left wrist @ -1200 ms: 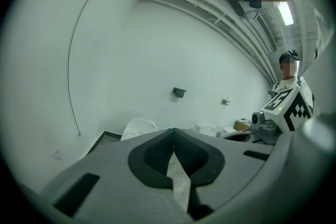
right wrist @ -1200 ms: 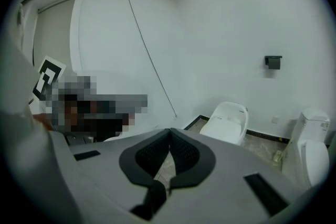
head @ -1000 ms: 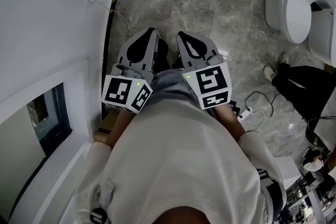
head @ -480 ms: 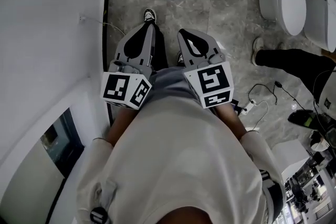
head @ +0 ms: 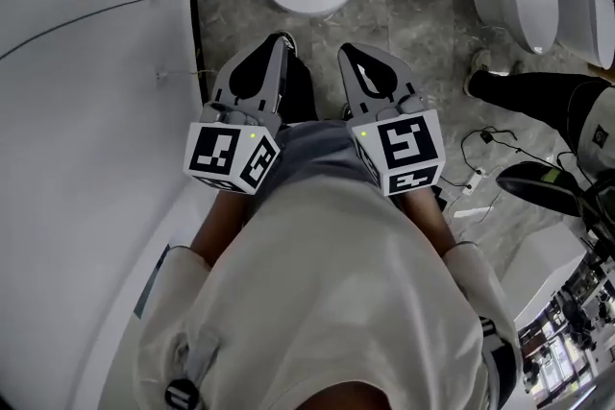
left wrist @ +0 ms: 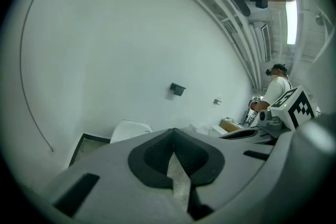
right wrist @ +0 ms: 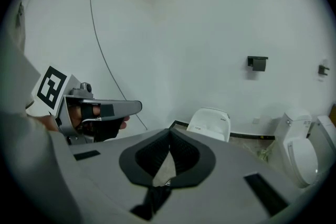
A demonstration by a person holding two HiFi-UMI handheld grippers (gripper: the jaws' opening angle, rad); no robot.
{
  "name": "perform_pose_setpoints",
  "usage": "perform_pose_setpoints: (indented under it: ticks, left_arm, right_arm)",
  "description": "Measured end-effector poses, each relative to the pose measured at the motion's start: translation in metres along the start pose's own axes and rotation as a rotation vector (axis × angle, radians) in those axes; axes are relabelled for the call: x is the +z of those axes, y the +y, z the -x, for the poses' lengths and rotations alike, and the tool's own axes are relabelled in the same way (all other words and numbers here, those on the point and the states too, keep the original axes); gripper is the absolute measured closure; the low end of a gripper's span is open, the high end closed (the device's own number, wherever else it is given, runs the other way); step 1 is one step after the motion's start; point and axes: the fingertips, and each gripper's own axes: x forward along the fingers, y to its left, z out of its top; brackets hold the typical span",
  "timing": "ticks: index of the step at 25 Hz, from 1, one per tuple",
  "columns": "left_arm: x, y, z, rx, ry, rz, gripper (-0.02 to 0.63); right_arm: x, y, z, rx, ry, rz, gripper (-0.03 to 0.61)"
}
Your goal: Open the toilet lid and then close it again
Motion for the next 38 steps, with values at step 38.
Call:
perform_pose_setpoints:
  ticks: [38]
  left_arm:
    - [0.011,0.156,-0.092,-0.116,0.214,0.221,0.609]
  right_arm:
    - [0.049,-0.009,-0.132,-0.119,0.066,-0.176,0.568]
